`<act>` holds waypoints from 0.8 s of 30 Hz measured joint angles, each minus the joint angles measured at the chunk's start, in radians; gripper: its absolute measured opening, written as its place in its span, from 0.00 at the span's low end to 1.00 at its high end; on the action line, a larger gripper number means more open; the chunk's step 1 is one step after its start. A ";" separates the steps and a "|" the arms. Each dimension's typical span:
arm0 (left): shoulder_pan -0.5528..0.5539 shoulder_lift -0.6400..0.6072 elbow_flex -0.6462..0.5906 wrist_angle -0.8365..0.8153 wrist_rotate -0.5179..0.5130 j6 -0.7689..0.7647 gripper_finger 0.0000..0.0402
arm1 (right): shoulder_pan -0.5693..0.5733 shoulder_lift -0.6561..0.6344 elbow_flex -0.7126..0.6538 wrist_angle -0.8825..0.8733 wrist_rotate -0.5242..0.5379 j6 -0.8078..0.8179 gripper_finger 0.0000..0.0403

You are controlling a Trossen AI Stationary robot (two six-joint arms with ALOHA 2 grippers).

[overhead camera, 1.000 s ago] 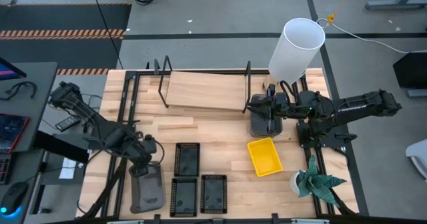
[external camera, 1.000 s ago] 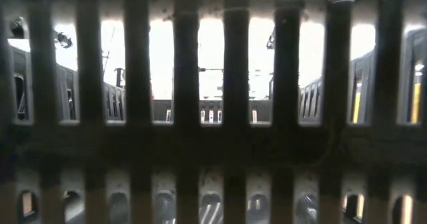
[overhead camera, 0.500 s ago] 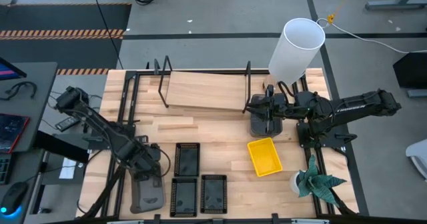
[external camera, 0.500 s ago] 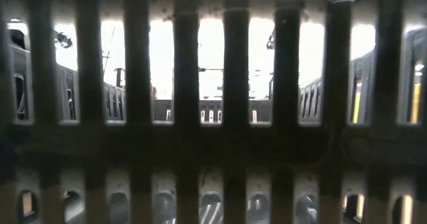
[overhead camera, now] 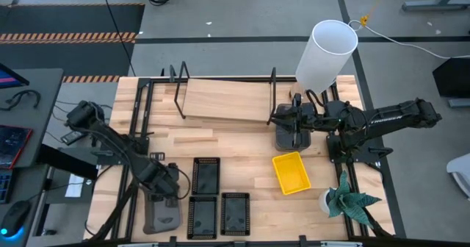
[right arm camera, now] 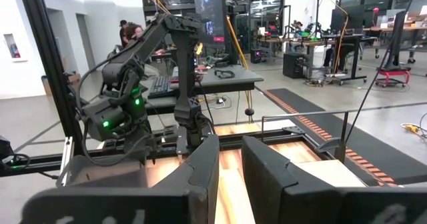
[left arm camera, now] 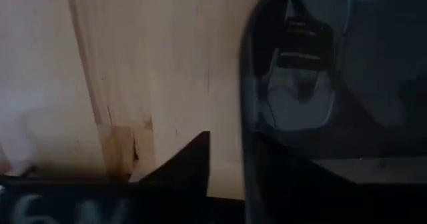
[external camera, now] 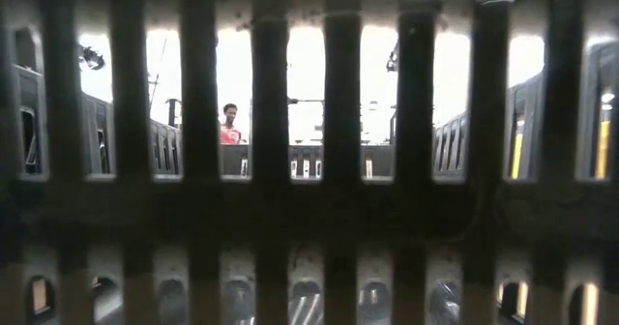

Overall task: Stack baskets on shelf by color
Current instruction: Stack the bottom black transparent bin on top of the other stacked black transparent bins

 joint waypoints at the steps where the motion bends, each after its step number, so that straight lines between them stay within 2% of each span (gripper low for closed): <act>1: 0.002 0.003 0.000 -0.005 0.000 0.000 0.23 | 0.000 0.000 0.000 0.000 0.000 0.000 0.18; 6: 0.019 0.005 0.006 -0.061 0.000 -0.001 0.03 | 0.000 0.002 0.000 0.001 0.000 0.000 0.18; 13: 0.045 0.005 0.086 -0.219 -0.009 0.048 0.02 | 0.000 0.002 0.000 0.000 0.000 0.002 0.18; 22: 0.104 0.005 0.306 -0.481 -0.179 0.056 0.01 | 0.000 0.012 0.000 -0.003 -0.043 0.003 0.18; 24: 0.129 -0.001 0.354 -0.492 -0.191 0.059 0.01 | 0.000 0.023 0.000 0.001 -0.057 0.002 0.18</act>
